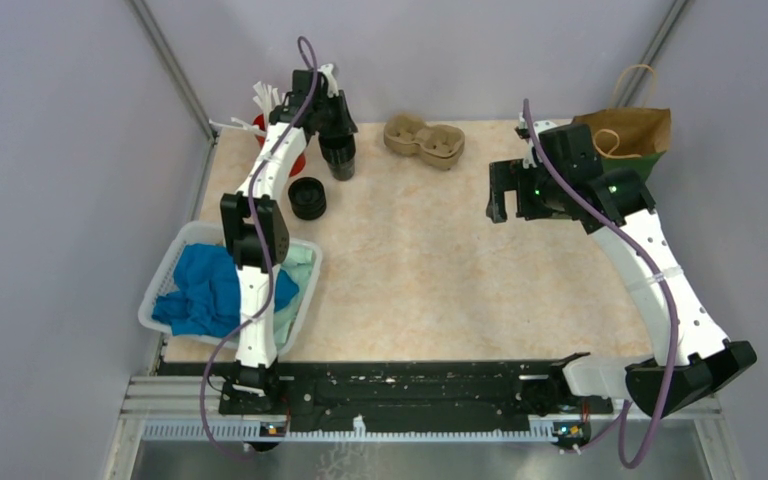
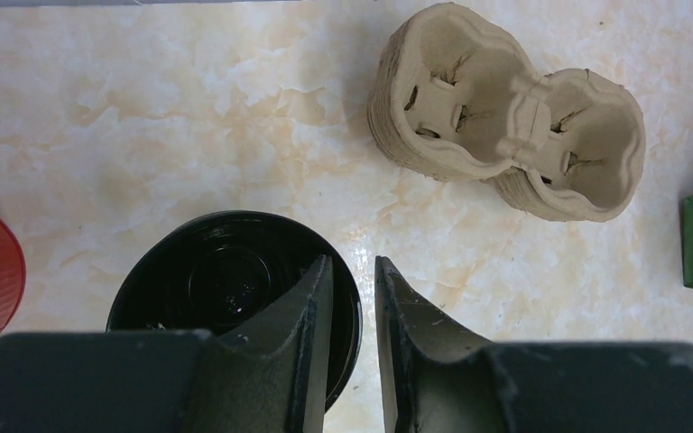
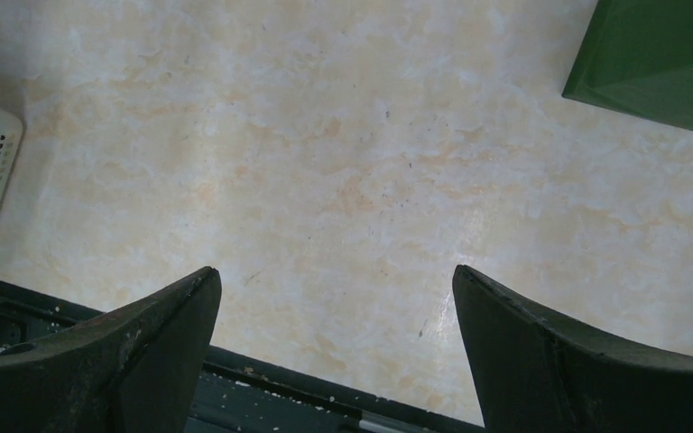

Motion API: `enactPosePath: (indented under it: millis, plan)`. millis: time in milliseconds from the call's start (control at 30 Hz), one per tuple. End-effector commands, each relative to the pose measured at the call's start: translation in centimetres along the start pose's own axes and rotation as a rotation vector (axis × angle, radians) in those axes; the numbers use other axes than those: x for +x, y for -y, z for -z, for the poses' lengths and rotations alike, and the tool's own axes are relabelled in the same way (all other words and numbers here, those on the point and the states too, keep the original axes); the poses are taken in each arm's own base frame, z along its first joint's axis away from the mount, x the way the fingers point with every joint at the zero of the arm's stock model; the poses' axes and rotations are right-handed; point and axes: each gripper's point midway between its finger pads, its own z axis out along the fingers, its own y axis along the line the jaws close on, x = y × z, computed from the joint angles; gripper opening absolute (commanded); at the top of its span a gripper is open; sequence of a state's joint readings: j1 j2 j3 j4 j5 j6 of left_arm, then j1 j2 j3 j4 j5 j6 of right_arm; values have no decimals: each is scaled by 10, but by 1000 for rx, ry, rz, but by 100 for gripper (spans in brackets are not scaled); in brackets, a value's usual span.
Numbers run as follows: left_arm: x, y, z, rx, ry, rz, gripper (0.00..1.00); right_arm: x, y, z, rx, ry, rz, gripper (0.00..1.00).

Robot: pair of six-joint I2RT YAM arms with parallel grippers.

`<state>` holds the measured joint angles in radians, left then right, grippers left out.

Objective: Pack the takeout coffee

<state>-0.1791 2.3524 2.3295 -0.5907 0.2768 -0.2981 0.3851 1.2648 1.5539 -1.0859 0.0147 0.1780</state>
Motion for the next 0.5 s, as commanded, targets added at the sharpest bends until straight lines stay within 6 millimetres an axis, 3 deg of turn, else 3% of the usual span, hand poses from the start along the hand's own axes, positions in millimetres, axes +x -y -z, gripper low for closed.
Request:
enactPosePath:
  millis: [0,233,467]
  plan:
    - [-18,3,-1,21,55,-16,31,-20,1,10,2,71,6,99]
    - [-11,-1,-4,9,33,-13,31,-20,-1,10,-5,70,4,99]
    - [-13,-1,-2,10,37,-12,24,-21,0,10,-3,70,3,99]
